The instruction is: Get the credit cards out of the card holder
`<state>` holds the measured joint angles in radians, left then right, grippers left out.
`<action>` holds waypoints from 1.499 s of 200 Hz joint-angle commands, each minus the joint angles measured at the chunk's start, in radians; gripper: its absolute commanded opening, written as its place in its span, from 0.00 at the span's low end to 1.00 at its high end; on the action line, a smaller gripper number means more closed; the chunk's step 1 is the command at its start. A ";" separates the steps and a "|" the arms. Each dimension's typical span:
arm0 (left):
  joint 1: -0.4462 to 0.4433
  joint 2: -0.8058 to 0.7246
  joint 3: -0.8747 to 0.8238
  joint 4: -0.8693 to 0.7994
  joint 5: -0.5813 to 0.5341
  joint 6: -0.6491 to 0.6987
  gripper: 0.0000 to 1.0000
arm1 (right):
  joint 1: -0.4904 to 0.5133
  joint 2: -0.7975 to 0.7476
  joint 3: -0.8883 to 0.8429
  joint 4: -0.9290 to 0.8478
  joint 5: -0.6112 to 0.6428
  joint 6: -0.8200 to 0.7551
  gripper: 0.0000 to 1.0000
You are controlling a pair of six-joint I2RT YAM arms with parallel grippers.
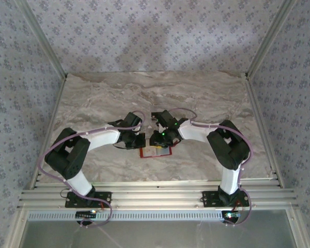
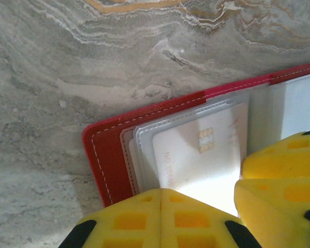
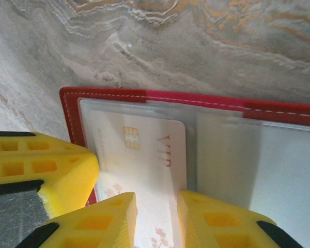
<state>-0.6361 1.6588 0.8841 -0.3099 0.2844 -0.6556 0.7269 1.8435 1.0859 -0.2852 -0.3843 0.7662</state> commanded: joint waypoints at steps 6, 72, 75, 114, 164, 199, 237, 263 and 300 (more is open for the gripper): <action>-0.002 -0.011 0.013 -0.067 -0.018 0.011 0.07 | 0.002 -0.027 0.014 -0.091 0.063 -0.025 0.29; -0.002 0.002 0.031 -0.094 -0.037 0.027 0.07 | 0.002 -0.079 0.023 -0.091 0.044 -0.040 0.29; -0.002 0.002 0.033 -0.100 -0.043 0.029 0.06 | 0.000 -0.079 0.023 -0.092 0.042 -0.043 0.29; -0.005 0.015 0.055 -0.149 -0.093 0.066 0.06 | -0.031 -0.072 -0.006 -0.052 -0.018 -0.073 0.26; -0.005 0.025 0.071 -0.166 -0.102 0.086 0.06 | -0.043 -0.057 -0.041 0.024 -0.075 -0.069 0.23; -0.007 0.036 0.075 -0.173 -0.104 0.094 0.06 | -0.043 -0.032 -0.047 0.052 -0.090 -0.060 0.22; -0.012 0.043 0.083 -0.192 -0.125 0.106 0.06 | -0.043 -0.009 -0.046 0.061 -0.094 -0.062 0.22; -0.021 0.050 0.096 -0.215 -0.154 0.119 0.06 | -0.044 0.009 -0.047 0.072 -0.103 -0.064 0.22; -0.034 0.064 0.108 -0.227 -0.166 0.123 0.06 | -0.044 0.031 -0.051 0.093 -0.118 -0.056 0.22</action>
<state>-0.6571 1.6905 0.9760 -0.4789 0.1596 -0.5568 0.6827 1.8545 1.0451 -0.2066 -0.4736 0.7139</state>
